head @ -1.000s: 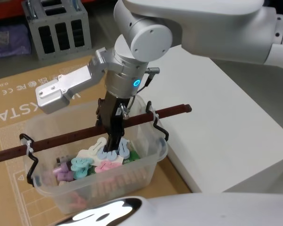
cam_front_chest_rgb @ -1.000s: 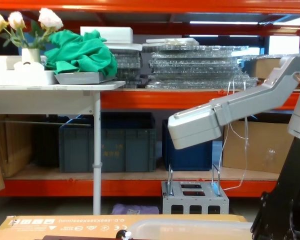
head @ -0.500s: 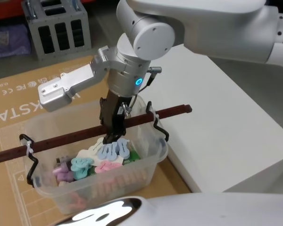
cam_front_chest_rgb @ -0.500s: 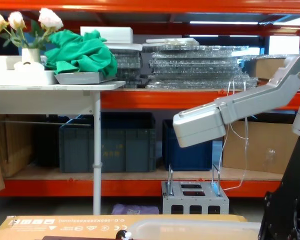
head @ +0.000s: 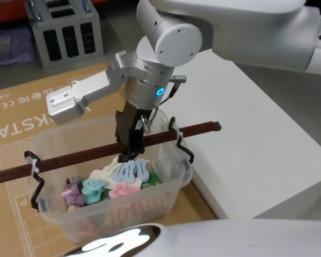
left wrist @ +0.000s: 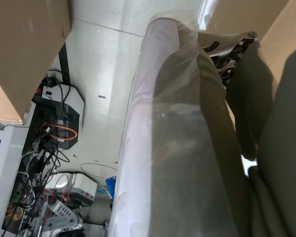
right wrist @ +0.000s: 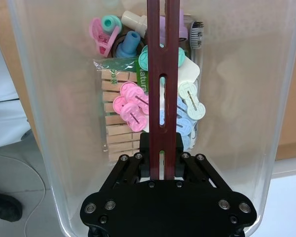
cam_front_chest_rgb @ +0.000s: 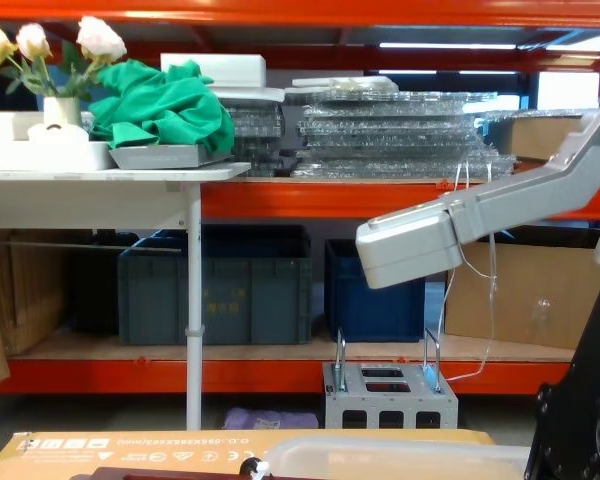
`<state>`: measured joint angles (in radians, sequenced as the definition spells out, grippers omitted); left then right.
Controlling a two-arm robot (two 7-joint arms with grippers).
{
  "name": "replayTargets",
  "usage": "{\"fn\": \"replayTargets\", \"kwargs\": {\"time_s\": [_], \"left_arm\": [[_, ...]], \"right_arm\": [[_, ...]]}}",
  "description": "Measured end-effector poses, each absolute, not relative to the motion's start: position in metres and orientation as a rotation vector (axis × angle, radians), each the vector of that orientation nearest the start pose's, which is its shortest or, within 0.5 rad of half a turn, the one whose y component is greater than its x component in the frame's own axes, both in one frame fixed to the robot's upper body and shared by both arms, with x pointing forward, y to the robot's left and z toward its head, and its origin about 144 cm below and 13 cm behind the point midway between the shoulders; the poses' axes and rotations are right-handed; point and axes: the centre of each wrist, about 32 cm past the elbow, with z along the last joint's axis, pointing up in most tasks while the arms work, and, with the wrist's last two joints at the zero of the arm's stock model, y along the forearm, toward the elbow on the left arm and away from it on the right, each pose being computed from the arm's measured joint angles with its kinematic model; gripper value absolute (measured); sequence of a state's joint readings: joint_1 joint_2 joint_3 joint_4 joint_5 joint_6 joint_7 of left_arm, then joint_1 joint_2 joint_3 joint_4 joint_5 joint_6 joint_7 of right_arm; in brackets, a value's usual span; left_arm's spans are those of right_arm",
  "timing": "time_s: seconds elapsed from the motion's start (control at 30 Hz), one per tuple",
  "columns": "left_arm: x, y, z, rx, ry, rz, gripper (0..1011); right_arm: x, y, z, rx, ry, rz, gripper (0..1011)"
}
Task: Use one hand to grasp the basket and place it at the designated location.
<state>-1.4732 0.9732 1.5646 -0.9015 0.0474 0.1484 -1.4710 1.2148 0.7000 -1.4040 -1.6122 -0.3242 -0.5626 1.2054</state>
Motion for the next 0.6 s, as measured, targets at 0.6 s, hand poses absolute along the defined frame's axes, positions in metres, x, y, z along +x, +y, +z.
{"fn": "replayTargets", "kwargs": {"time_s": [0.6], "left_arm": [[0.6169, 0.4954, 1.3960, 1.629, 0.163, 0.177, 0]], "right_arm": [[0.5478, -0.1698, 1.3511, -1.038, -1.262, 0.866, 234]]}}
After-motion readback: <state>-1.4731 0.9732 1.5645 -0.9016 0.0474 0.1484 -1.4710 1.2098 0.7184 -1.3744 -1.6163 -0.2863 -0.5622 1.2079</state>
